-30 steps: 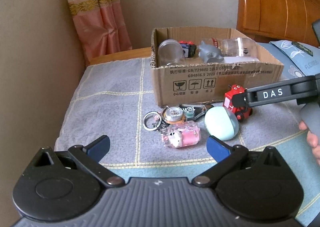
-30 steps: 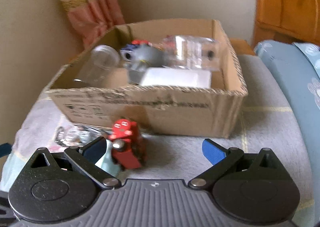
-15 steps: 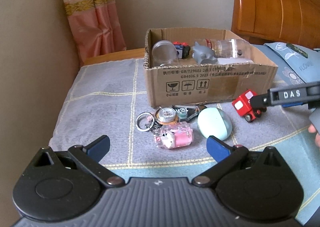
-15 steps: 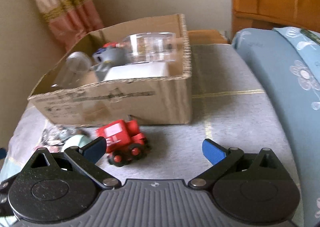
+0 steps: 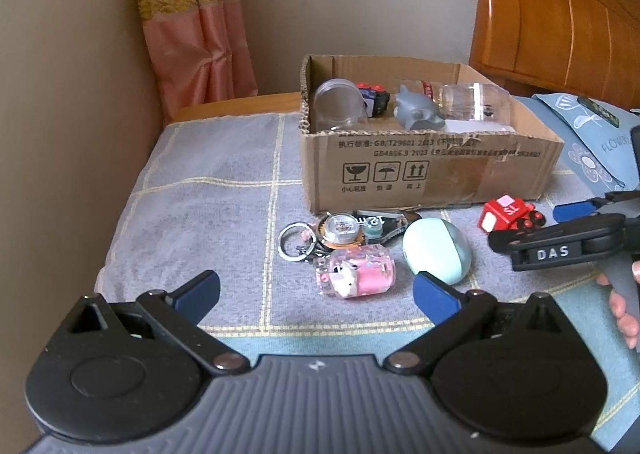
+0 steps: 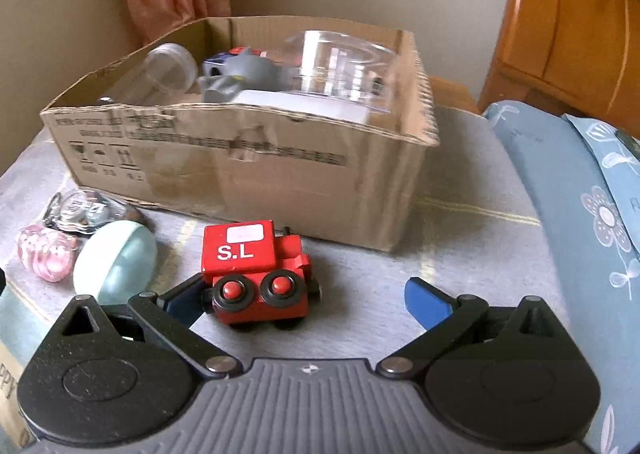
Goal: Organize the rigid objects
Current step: 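Grasp the pink keychain with left tool while right tool grips the red toy car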
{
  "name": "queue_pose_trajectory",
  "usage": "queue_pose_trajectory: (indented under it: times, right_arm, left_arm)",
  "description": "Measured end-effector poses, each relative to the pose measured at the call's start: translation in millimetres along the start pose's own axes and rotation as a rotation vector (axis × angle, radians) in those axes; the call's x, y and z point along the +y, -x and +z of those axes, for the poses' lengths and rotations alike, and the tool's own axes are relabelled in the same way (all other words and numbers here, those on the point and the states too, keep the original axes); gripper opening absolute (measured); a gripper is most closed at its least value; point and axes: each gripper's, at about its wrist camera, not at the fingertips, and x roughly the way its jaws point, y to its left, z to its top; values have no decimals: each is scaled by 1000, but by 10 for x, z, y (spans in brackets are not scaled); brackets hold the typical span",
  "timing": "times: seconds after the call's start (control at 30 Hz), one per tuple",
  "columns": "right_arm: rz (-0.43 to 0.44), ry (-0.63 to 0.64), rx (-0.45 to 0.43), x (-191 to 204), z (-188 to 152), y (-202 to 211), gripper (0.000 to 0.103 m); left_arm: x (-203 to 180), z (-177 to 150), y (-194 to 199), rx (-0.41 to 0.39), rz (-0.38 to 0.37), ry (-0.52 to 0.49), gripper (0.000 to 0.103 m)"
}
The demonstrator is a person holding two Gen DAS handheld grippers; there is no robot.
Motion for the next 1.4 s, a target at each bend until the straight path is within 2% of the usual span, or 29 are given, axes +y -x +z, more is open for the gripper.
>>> queue_pose_trajectory:
  times: [0.27,0.43,0.73,0.97,1.1,1.17,1.4]
  right_arm:
    - [18,18,-49,-78,-103,43,103]
    - [16,16,-57,-75,-99,34,103]
    - [15,14,-64,-66,-93,32,103]
    - [18,17,-80,-66,-98,29,103]
    - [21,20,-90,-73,-110,26,103]
    - [25,25,-94,-79,-113,25,103]
    - [45,47,-113,-100,-139,21,103]
  left_arm:
    - [-77,-4,-156,-12,-16,-1,102]
    - [-118,-20,-314,-14,30,-26,102]
    - [22,-141,-388,33,52,-28,102]
    - [9,-172,-451,14,-22,-23,101]
    - [-6,-162,-461,-8,-59,-21,90]
    - [-24,-144,-458,-21,-79,-38,79]
    - [-2,-100,-453,-32,-144,-99,64]
